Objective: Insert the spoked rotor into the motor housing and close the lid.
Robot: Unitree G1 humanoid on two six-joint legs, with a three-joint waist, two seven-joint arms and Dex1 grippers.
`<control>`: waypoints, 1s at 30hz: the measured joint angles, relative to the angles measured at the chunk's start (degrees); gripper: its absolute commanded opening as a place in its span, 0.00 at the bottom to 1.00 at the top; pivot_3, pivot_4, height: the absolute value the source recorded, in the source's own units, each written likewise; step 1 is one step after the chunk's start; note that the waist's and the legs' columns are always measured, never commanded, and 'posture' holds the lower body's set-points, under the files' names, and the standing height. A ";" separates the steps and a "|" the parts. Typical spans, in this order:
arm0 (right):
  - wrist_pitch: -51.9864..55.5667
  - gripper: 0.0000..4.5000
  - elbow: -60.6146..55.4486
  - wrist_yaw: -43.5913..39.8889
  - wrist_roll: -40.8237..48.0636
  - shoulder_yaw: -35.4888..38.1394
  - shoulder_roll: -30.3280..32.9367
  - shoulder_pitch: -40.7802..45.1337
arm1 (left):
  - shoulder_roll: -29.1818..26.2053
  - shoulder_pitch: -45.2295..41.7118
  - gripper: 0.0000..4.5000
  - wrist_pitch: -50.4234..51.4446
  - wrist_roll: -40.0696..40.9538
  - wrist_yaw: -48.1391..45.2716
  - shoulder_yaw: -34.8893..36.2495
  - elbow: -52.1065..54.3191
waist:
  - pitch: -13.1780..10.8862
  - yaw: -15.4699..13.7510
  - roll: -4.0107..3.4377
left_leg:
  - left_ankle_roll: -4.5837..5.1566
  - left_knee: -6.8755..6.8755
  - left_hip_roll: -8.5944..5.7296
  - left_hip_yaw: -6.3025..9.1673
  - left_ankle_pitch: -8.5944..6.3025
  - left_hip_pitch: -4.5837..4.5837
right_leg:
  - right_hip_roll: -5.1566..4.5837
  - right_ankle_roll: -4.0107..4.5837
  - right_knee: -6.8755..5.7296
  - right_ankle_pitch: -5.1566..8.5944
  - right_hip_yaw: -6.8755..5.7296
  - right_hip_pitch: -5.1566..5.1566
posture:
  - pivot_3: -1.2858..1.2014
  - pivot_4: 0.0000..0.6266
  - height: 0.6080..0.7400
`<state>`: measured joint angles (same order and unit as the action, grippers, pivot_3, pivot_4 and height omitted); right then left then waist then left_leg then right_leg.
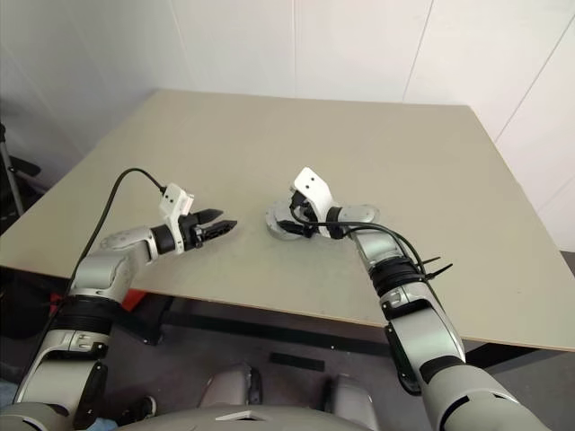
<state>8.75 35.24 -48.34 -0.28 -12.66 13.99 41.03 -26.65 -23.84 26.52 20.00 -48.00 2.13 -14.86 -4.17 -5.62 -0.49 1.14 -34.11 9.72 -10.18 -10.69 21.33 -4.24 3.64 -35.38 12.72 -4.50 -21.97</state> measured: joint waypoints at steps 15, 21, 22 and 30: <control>-0.20 0.70 4.36 4.07 -0.27 -1.07 -0.66 1.49 | 9.41 -3.38 0.69 3.75 3.92 5.87 1.92 0.13 | -0.02 0.03 -0.03 | -0.03 0.00 0.01 0.03 0.01 -0.94 | 0.00 -0.44 0.27 0.25 -0.03 1.00 | 0.52 0.00 1.00; -0.27 0.70 5.19 4.94 -0.28 -1.43 -0.68 1.90 | 16.31 -12.06 0.49 11.09 11.02 13.97 9.19 -4.05 | -0.02 0.13 -0.02 | -0.03 0.04 -0.07 0.04 0.00 -1.02 | -0.07 -0.47 0.80 0.25 -0.09 1.23 | 0.52 0.00 1.00; -0.30 0.70 5.17 4.91 -0.28 -1.51 -0.69 1.90 | 16.68 -12.77 0.42 12.12 11.71 14.46 9.74 -4.58 | -0.02 0.15 -0.02 | -0.03 0.04 -0.08 0.04 0.00 -1.03 | -0.08 -0.47 0.82 0.25 -0.08 1.24 | 0.52 0.00 1.00; -0.61 0.70 4.81 4.70 -0.26 -1.83 -0.77 1.91 | 19.98 -15.93 0.01 18.41 13.72 20.00 12.45 -12.84 | -0.03 0.11 0.01 | -0.03 0.21 -0.06 0.04 0.00 -1.07 | -0.06 -0.48 0.72 0.25 -0.09 1.10 | 0.52 0.00 1.00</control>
<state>8.13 40.05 -43.64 -0.54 -14.49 13.21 42.94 -6.67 -39.77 44.93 33.72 -28.01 14.58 -27.70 -4.20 -5.51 -0.48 1.11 -33.90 9.66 -10.14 -10.69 20.26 -4.30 3.16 -34.66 12.97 -4.59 -20.88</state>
